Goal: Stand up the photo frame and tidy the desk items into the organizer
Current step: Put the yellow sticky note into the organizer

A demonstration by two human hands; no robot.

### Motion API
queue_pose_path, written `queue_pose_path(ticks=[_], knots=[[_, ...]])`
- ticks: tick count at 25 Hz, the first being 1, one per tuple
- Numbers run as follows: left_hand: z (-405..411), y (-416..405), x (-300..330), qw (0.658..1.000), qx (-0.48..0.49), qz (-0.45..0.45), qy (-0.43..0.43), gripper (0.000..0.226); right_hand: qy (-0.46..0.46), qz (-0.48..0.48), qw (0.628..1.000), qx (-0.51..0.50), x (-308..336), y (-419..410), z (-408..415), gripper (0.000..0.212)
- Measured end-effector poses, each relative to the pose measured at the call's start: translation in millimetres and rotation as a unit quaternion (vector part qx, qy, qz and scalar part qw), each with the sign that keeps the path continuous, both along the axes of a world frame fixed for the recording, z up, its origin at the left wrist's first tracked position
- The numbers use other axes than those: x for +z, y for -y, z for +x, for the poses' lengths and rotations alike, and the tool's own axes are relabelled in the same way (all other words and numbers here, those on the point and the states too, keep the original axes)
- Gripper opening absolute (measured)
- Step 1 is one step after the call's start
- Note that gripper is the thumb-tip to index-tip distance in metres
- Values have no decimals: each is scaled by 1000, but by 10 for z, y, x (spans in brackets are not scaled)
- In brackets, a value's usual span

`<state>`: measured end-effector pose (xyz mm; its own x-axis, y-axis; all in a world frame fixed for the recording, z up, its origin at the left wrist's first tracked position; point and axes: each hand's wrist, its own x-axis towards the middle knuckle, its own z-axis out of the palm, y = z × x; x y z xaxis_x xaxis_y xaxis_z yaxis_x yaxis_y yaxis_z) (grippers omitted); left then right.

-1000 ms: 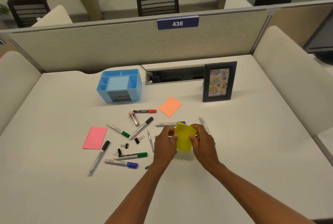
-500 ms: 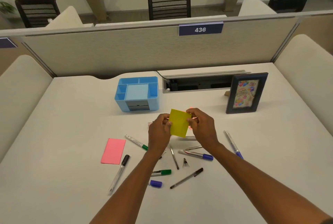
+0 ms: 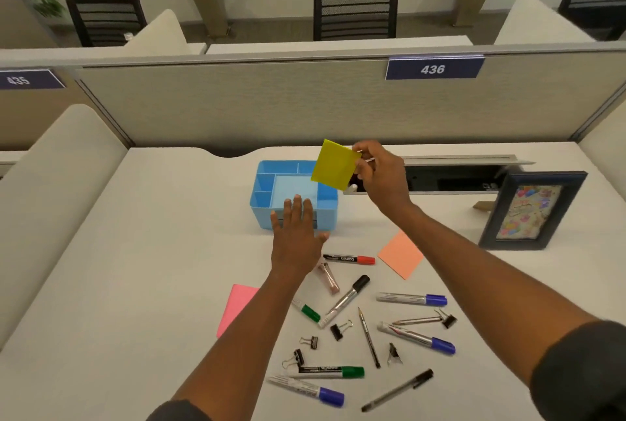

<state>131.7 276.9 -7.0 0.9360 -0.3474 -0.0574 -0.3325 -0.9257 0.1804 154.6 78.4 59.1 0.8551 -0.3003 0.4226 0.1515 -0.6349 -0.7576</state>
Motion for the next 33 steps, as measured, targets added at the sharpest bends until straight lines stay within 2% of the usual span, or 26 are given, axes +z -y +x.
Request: queue_pose_path(ticks=[7, 10, 20, 23, 33], knots=[[11, -8, -161, 999, 2, -24, 34, 93, -21, -71, 997, 25, -84, -7, 846, 10], [14, -9, -202, 999, 1, -30, 37, 96, -53, -93, 994, 21, -262, -60, 959, 3], [22, -18, -298, 997, 5, -58, 49, 99, -111, -123, 986, -35, -667, -246, 1131, 5], [30, -23, -325, 997, 6, -58, 53, 99, -133, -109, 984, -54, -742, -260, 1096, 1], [22, -20, -299, 997, 7, -61, 44, 97, -176, -46, 981, -64, -797, -203, 1025, 14]])
